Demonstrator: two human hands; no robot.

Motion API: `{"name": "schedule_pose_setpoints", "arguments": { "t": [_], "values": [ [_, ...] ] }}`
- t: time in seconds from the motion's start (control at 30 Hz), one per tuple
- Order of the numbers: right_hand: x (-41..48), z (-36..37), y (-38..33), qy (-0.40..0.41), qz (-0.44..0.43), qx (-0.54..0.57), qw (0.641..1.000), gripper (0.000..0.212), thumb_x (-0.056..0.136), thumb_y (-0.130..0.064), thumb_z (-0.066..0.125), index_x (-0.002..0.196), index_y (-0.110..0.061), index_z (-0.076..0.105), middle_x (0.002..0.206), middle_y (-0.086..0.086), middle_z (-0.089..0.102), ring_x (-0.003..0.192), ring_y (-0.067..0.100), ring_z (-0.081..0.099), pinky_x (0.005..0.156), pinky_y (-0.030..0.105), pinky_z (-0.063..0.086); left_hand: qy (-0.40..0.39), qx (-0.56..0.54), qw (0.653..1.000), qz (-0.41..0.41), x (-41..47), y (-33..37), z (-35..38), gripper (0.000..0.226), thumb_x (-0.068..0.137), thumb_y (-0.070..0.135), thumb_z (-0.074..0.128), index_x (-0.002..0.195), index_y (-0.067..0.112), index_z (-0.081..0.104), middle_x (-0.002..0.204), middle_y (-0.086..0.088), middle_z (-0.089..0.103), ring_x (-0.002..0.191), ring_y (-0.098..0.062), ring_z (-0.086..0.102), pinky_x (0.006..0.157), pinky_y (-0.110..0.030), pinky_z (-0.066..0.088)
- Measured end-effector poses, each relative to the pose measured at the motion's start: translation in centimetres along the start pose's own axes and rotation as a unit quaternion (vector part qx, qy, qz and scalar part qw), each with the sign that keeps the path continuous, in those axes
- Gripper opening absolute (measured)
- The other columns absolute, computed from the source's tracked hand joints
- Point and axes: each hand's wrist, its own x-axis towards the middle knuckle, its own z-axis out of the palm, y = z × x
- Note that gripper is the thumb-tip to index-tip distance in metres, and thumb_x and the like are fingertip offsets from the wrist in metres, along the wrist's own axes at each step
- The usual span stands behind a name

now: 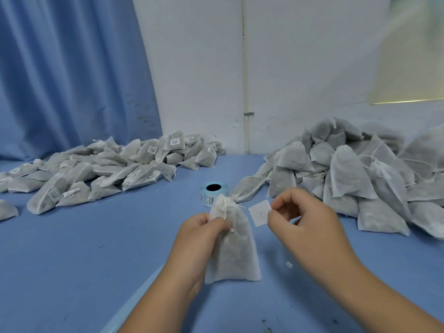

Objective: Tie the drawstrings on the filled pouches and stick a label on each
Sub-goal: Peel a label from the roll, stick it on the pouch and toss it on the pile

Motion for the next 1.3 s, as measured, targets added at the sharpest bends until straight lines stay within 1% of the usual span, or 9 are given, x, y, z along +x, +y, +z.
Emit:
{"name": "schedule_pose_setpoints", "arguments": {
  "t": [0.1, 0.3, 0.43, 0.63, 0.83, 0.93, 1.1, 1.2, 1.3],
  "values": [
    [-1.6, -0.4, 0.0, 0.022, -0.047, -0.036, 0.998, 0.013, 0.074, -0.018, 0.066, 0.072, -0.028, 0.058, 0.076, -0.016, 0.059, 0.062, 0.003, 0.052, 0.058, 0.012, 0.037, -0.025, 0.007, 1.0, 0.014, -1.0, -0.2, 1.1, 0.037, 0.059, 0.025, 0.068, 0.084, -0.002, 0.067, 0.08, -0.013, 0.067, 0.076, -0.023, 0.06, 0.074, -0.037, 0.043],
    [-3.1, -0.6, -0.4, 0.057, -0.149, -0.182, 0.97, 0.012, 0.076, -0.015, 0.068, 0.079, -0.02, 0.058, 0.075, -0.012, 0.053, 0.072, 0.01, 0.054, 0.057, 0.03, 0.048, -0.042, 0.014, 0.999, 0.022, -1.9, -0.6, 2.1, 0.025, 0.06, 0.028, 0.066, 0.076, 0.009, 0.07, 0.077, -0.009, 0.066, 0.073, -0.02, 0.058, 0.073, -0.038, 0.043],
    [-3.4, -0.9, -0.7, 0.066, -0.185, -0.21, 0.958, 0.009, 0.071, -0.017, 0.062, 0.08, -0.018, 0.059, 0.073, -0.01, 0.053, 0.068, 0.012, 0.054, 0.055, 0.027, 0.045, -0.03, 0.003, 0.999, 0.024, -1.8, -0.6, 2.2, 0.037, 0.059, 0.028, 0.066, 0.085, 0.001, 0.067, 0.081, -0.016, 0.067, 0.077, -0.021, 0.057, 0.076, -0.041, 0.044],
    [-3.5, -0.5, -0.3, 0.07, -0.182, -0.233, 0.953, 0.024, 0.067, -0.005, 0.076, 0.082, -0.014, 0.062, 0.073, -0.005, 0.056, 0.066, 0.019, 0.059, 0.051, 0.035, 0.05, -0.034, 0.038, 0.998, 0.043, -2.4, -0.2, 2.4, 0.04, 0.062, 0.027, 0.064, 0.092, 0.001, 0.069, 0.1, -0.025, 0.069, 0.083, -0.028, 0.065, 0.093, -0.057, 0.049],
    [-3.4, 0.2, 0.3, 0.069, -0.197, -0.23, 0.951, 0.028, 0.064, -0.002, 0.075, 0.088, -0.012, 0.064, 0.074, -0.003, 0.057, 0.066, 0.019, 0.058, 0.057, 0.025, 0.042, -0.045, 0.069, 0.994, 0.068, -3.2, -0.1, 3.0, 0.038, 0.064, 0.028, 0.062, 0.091, 0.003, 0.068, 0.081, -0.019, 0.065, 0.074, -0.02, 0.058, 0.088, -0.057, 0.051],
    [-3.6, 0.7, 0.5, 0.046, -0.209, -0.222, 0.951, 0.029, 0.064, -0.002, 0.072, 0.092, -0.01, 0.065, 0.077, -0.001, 0.06, 0.069, 0.021, 0.059, 0.06, 0.03, 0.046, -0.045, 0.077, 0.994, 0.067, -3.4, 0.0, 3.3, 0.033, 0.063, 0.028, 0.063, 0.087, 0.005, 0.068, 0.074, -0.007, 0.059, 0.072, -0.018, 0.053, 0.086, -0.059, 0.05],
    [-3.7, 0.8, 0.7, 0.009, -0.199, -0.208, 0.958, 0.03, 0.067, -0.004, 0.07, 0.096, -0.012, 0.064, 0.08, -0.003, 0.06, 0.071, 0.019, 0.058, 0.058, 0.036, 0.052, -0.056, 0.061, 0.995, 0.064, -3.3, -0.1, 3.2, 0.031, 0.061, 0.024, 0.063, 0.086, 0.008, 0.07, 0.075, -0.008, 0.061, 0.072, -0.02, 0.055, 0.088, -0.057, 0.051],
    [-3.6, 0.6, 0.8, 0.0, -0.184, -0.203, 0.962, 0.029, 0.069, -0.006, 0.068, 0.096, -0.015, 0.062, 0.08, -0.005, 0.058, 0.071, 0.017, 0.056, 0.058, 0.036, 0.052, -0.091, 0.04, 0.993, 0.06, -3.2, -0.2, 3.0, 0.03, 0.066, 0.022, 0.065, 0.09, 0.007, 0.072, 0.089, -0.021, 0.069, 0.081, -0.025, 0.065, 0.091, -0.052, 0.052],
    [-3.5, 0.4, 0.6, -0.01, -0.191, -0.207, 0.959, 0.026, 0.071, -0.009, 0.063, 0.096, -0.016, 0.062, 0.079, -0.007, 0.057, 0.071, 0.015, 0.055, 0.057, 0.035, 0.051, -0.111, 0.022, 0.992, 0.059, -2.9, -0.5, 2.9, 0.029, 0.069, 0.02, 0.065, 0.093, 0.005, 0.073, 0.097, -0.022, 0.072, 0.086, -0.027, 0.069, 0.088, -0.043, 0.057]
  ]
}}
